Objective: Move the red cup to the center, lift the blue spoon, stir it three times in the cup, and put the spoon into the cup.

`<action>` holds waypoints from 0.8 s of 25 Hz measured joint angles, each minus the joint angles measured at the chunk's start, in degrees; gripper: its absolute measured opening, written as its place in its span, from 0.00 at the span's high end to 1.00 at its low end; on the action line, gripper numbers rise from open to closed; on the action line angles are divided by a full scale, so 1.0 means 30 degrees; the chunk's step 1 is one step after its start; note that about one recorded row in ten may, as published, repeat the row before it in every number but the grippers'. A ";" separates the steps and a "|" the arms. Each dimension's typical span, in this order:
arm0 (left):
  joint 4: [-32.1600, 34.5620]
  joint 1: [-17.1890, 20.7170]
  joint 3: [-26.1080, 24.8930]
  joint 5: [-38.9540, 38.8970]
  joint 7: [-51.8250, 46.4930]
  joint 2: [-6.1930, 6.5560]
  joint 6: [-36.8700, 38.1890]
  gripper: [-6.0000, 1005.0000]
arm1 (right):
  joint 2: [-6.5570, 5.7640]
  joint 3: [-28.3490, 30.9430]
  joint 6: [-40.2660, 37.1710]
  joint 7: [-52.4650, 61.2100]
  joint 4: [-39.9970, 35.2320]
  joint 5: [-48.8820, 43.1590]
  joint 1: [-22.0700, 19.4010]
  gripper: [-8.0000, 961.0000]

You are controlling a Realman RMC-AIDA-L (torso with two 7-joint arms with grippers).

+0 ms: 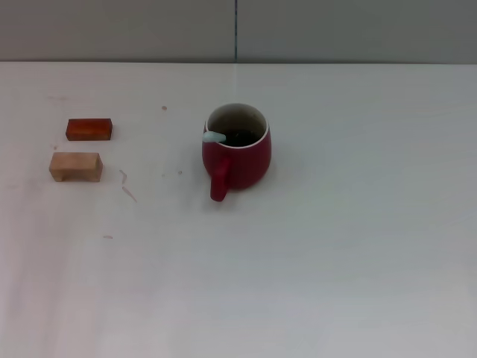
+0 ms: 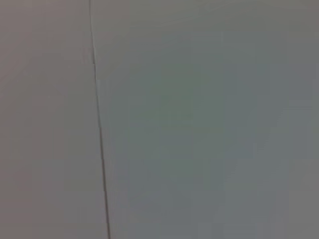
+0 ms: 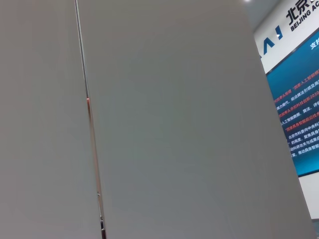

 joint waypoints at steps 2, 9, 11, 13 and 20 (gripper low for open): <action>0.3528 -0.0408 -0.0009 0.0063 -0.1186 -0.0088 0.1037 0.17 | -0.0002 -0.0037 -0.0021 -0.0001 0.0003 0.0000 0.0014 0.16; 1.0592 -0.1995 -0.0036 -0.0011 -0.3948 -0.0170 0.2772 0.17 | -0.0002 -0.0123 -0.0236 -0.0026 0.0000 0.0000 0.0055 0.16; 1.1923 -0.2368 -0.0037 -0.0025 -0.4500 -0.0186 0.3441 0.17 | 0.0004 -0.0139 -0.0237 -0.0064 -0.0001 -0.0001 0.0083 0.16; 1.2645 -0.2584 -0.0035 -0.0022 -0.4749 -0.0200 0.3766 0.17 | 0.0016 -0.0120 -0.0238 -0.0118 -0.0045 -0.0002 0.0113 0.16; 1.3004 -0.2632 -0.0036 -0.0185 -0.4829 -0.0197 0.3933 0.17 | -0.0003 0.0051 -0.0237 -0.0144 -0.0104 -0.0004 0.0137 0.16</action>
